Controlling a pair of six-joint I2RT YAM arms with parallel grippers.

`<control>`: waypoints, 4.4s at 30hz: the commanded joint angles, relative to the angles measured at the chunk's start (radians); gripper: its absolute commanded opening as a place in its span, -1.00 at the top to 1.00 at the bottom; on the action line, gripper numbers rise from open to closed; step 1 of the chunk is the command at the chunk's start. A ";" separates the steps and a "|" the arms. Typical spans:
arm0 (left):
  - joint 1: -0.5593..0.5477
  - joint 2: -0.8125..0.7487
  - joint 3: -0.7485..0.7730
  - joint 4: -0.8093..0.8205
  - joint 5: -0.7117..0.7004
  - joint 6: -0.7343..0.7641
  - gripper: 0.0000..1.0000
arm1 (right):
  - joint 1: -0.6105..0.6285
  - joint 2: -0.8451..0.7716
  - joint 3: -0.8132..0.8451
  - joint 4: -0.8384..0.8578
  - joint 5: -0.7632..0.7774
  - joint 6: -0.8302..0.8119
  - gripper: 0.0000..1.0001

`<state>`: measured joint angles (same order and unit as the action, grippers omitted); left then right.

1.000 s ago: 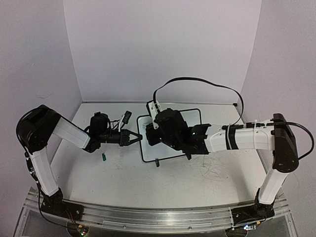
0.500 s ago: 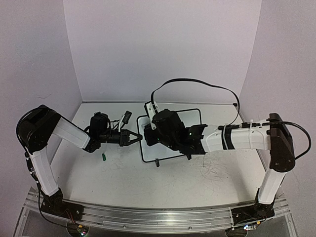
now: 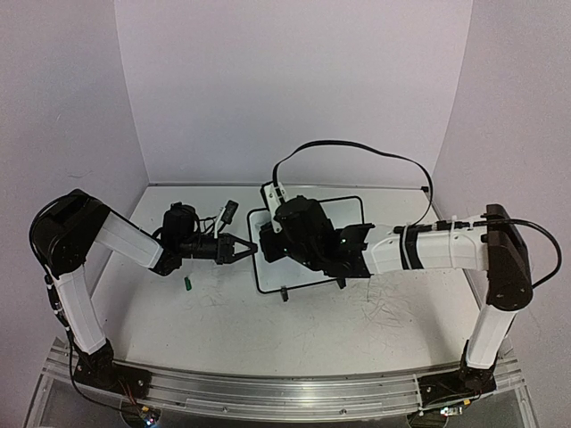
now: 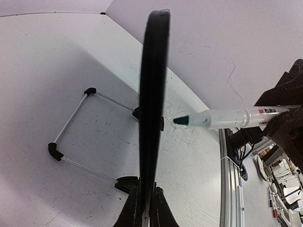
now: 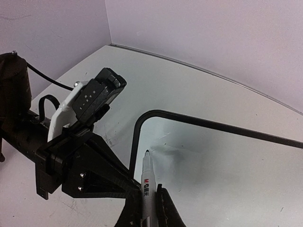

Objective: Write a sentence on the whiteboard

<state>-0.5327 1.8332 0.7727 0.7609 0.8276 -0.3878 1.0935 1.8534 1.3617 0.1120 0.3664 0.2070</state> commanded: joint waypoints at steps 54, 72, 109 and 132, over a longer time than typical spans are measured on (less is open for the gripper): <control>-0.023 -0.008 0.007 0.013 0.005 0.021 1.00 | -0.034 -0.027 -0.004 -0.024 0.107 0.068 1.00; -0.023 -0.014 0.004 0.013 0.005 0.023 1.00 | -0.012 -0.033 -0.026 0.092 0.013 -0.012 1.00; -0.023 -0.022 0.001 0.013 0.009 0.023 1.00 | -0.012 -0.001 -0.009 0.032 0.056 0.009 1.00; -0.023 -0.032 -0.002 0.012 0.011 0.023 1.00 | -0.012 -0.017 -0.047 0.004 0.045 0.043 1.00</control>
<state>-0.5407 1.8332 0.7723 0.7605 0.8177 -0.3824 1.0828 1.8484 1.3205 0.1391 0.3954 0.2301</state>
